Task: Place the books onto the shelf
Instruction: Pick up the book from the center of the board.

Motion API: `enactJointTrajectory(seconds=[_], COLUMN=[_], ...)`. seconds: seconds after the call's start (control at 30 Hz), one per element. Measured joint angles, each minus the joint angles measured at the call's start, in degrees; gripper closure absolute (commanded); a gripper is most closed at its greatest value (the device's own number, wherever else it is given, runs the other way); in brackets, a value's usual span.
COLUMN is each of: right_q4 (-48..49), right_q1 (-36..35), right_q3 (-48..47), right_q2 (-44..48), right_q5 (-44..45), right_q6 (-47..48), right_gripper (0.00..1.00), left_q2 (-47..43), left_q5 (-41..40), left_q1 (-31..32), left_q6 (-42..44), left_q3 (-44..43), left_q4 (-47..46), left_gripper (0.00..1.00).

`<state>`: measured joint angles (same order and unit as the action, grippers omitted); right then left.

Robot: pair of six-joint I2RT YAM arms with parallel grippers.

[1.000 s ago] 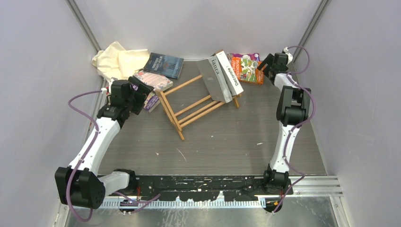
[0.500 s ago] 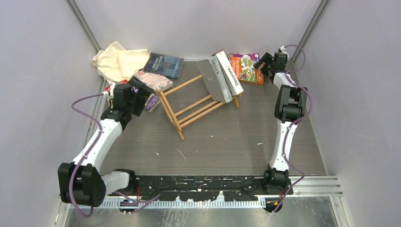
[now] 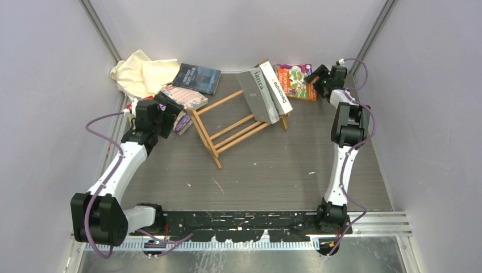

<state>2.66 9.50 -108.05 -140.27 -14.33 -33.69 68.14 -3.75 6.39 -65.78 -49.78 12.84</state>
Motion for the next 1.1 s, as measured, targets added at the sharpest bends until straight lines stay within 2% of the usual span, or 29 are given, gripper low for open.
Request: enactJointTrajectory(seconds=[0.13,0.27,0.5,1.1], right_q4=[2.8,4.9,9.4,8.5], right_q1=[0.2,0.3,0.7,0.7], right_q3=[1.4,3.0,5.1,14.2], right_q2=[0.0,0.0,0.9,9.2], right_q5=[-1.2,-2.4,-3.9,-1.1], right_q6=[-2.1,-4.1,-7.3,-9.2], right_gripper=[0.26,0.44,0.97,0.99], left_q2=[0.0,0.0,0.0,-3.5], left_q5=[0.1,0.2,0.5,1.4], left_q1=[-0.1,-0.3,-0.6,-0.9], left_q6=[0.0,0.0,0.1,0.5], left_q3=[0.0,0.0,0.0,0.0], left_q4=[0.0,0.0,0.0,2.7], left_gripper=[0.06,0.06,0.06,0.06])
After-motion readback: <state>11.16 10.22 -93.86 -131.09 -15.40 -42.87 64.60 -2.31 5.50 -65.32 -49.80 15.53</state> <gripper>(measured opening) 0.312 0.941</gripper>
